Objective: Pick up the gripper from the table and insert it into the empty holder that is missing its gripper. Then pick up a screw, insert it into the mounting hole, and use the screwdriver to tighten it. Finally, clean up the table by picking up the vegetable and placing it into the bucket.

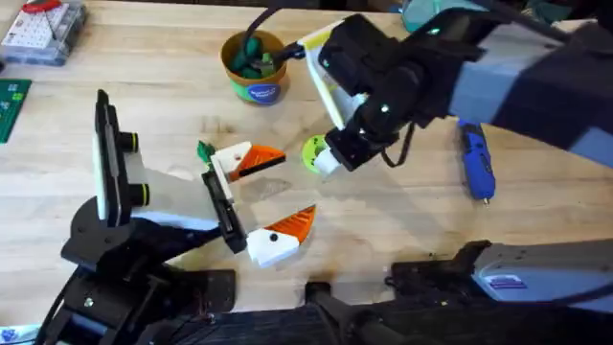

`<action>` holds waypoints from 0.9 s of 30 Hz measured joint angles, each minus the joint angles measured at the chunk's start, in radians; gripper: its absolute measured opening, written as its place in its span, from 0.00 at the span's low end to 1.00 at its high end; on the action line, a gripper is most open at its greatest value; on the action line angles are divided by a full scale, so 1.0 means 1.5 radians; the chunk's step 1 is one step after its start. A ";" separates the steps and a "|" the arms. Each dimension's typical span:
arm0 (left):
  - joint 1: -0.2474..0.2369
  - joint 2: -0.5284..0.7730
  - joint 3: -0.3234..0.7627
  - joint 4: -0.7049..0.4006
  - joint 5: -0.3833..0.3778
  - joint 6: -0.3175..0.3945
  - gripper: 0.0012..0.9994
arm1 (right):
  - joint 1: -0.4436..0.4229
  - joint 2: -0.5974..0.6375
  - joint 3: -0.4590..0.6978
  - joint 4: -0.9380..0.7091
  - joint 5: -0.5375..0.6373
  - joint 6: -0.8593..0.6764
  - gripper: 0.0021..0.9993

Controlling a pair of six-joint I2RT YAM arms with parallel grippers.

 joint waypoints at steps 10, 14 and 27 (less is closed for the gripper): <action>0.000 0.000 0.000 0.000 0.000 0.000 0.99 | -0.004 -0.038 -0.007 0.026 0.000 0.061 0.51; 0.000 0.000 0.000 0.000 0.000 0.000 0.99 | -0.004 -0.018 -0.025 0.065 0.000 0.066 0.51; 0.000 0.000 0.000 0.000 -0.002 0.000 0.99 | -0.004 0.082 -0.033 0.097 0.000 0.066 0.48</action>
